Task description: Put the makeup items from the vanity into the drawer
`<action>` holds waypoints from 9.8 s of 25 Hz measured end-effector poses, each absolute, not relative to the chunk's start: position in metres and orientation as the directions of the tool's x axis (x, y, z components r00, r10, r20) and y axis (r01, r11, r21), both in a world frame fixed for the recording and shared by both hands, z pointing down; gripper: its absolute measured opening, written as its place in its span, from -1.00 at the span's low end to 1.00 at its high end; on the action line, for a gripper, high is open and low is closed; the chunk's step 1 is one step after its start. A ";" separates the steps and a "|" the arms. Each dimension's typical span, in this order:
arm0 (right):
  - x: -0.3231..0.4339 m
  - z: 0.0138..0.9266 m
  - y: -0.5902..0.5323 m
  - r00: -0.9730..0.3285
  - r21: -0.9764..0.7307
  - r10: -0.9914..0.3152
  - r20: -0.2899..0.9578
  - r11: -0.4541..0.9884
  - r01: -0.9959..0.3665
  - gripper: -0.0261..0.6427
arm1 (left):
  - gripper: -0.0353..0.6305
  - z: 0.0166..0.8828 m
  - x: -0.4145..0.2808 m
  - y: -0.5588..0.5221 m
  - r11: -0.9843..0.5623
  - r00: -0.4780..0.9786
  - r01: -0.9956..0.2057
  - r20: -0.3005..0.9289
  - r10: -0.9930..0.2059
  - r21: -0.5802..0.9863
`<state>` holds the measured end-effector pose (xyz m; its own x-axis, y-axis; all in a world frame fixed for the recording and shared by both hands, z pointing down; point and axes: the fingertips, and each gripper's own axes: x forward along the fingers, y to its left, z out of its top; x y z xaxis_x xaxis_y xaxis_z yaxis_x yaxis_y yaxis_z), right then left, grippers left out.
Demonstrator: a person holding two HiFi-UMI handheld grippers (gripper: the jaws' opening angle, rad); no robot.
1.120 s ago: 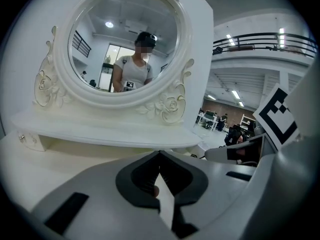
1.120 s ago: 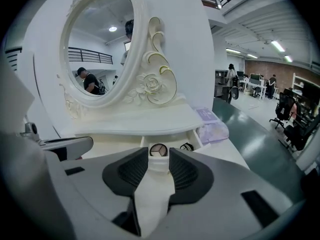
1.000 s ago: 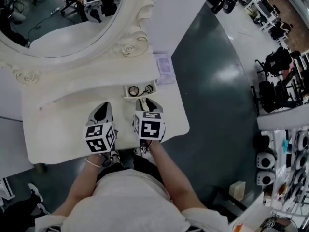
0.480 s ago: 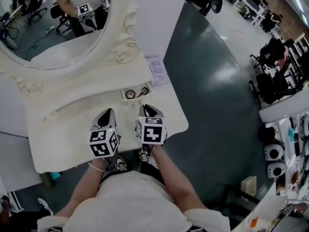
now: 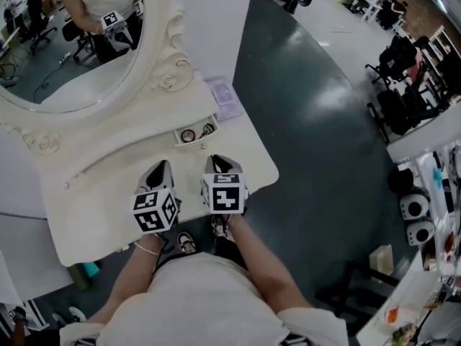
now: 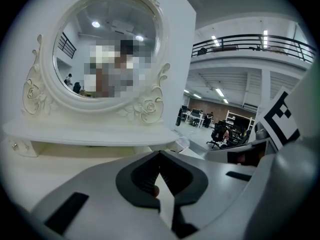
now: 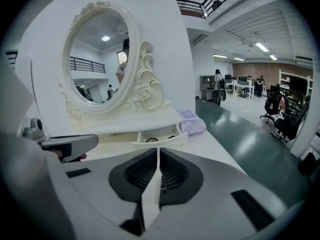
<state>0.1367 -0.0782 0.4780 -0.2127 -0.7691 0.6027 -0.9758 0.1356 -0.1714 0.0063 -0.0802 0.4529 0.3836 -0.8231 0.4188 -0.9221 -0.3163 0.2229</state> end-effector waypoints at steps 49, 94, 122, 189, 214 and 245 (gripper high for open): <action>0.141 0.585 -0.040 -0.199 -0.203 -0.630 0.751 0.067 -0.977 -0.62 | -0.88 0.550 0.012 -0.069 -0.327 0.426 -0.905 0.578 -0.696 0.272; 0.131 0.575 -0.042 -0.214 -0.162 -0.608 0.765 0.141 -0.977 -0.64 | -0.88 0.552 0.012 -0.062 -0.249 0.391 -0.916 0.569 -0.723 0.314; 0.122 0.492 -0.102 -0.230 -0.151 -0.722 0.653 0.174 -0.973 -0.64 | -0.88 0.449 0.001 -0.116 -0.324 0.387 -0.921 0.407 -0.827 0.216; 0.117 0.504 -0.141 -0.195 -0.118 -0.696 0.692 0.157 -0.981 -0.64 | -0.88 0.481 -0.019 -0.137 -0.235 0.346 -0.930 0.454 -0.821 0.284; 0.123 0.466 -0.086 -0.234 -0.216 -0.799 0.554 0.134 -0.967 -0.85 | -0.88 0.457 -0.013 -0.089 -0.319 0.393 -0.917 0.418 -0.819 0.238; 0.136 0.443 -0.028 -0.191 -0.261 -0.860 0.473 0.070 -0.963 -0.86 | -0.88 0.448 0.002 -0.049 -0.423 0.496 -0.868 0.403 -0.769 0.261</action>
<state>0.1357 -0.0282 0.4428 -0.1909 -0.8600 0.4733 -0.9629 0.0703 -0.2606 0.0018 -0.0488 0.4478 0.4959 -0.7694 0.4026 -0.8679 -0.4230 0.2605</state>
